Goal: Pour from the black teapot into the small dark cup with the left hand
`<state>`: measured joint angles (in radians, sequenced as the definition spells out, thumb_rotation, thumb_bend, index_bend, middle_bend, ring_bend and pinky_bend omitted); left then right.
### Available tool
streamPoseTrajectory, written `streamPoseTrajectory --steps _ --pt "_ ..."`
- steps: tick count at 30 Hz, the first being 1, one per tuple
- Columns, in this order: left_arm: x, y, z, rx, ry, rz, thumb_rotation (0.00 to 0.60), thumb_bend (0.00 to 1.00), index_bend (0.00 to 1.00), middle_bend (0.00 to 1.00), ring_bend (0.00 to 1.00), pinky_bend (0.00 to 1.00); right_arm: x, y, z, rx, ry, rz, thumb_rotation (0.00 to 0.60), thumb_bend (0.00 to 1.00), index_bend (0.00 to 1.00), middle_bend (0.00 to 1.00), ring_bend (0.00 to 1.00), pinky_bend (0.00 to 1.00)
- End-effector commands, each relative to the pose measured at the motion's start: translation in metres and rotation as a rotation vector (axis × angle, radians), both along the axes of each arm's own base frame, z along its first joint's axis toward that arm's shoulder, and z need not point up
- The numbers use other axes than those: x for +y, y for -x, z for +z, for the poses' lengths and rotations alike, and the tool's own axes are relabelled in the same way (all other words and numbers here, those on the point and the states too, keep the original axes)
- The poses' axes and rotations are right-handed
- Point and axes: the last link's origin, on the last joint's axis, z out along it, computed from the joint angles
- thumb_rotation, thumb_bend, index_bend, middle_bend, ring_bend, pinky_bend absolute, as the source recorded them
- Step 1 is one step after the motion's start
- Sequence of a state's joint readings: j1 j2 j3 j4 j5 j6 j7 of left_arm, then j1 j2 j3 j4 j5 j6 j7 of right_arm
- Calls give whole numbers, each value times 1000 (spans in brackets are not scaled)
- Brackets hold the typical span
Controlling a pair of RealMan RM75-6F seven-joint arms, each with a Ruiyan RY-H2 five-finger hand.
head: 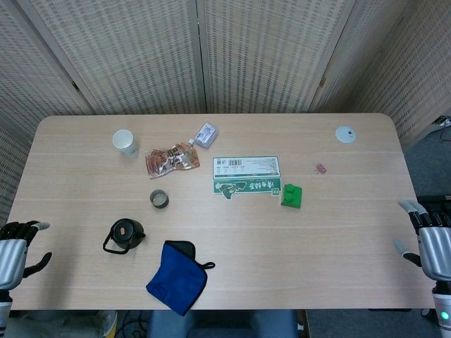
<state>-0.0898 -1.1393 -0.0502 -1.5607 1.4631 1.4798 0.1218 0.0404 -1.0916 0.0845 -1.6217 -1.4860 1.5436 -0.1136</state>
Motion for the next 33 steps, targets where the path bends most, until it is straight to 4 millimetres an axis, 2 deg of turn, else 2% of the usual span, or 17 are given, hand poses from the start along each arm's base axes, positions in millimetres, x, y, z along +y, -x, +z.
streamPoseTrajectory --steps 1,17,23,27,33 --pt "1 -1 0 -1 -1 -4 600 261 304 271 252 154 1 0 2 -9 2 0 600 170 191 222 181 252" --pt "13 -12 -2 12 77 -82 600 262 289 270 250 150 2 -3 26 13 79 12 600 171 191 223 181 252" --pt "24 -18 -9 42 159 -118 600 260 181 246 227 135 0 -5 30 13 83 16 600 170 191 223 181 252" --pt "34 -22 -18 58 228 -123 600 243 106 193 210 110 0 -4 30 13 80 10 600 170 191 222 181 252" --pt "48 -29 -35 89 321 -146 600 218 43 137 190 87 1 -4 31 14 83 7 600 170 191 223 181 252"
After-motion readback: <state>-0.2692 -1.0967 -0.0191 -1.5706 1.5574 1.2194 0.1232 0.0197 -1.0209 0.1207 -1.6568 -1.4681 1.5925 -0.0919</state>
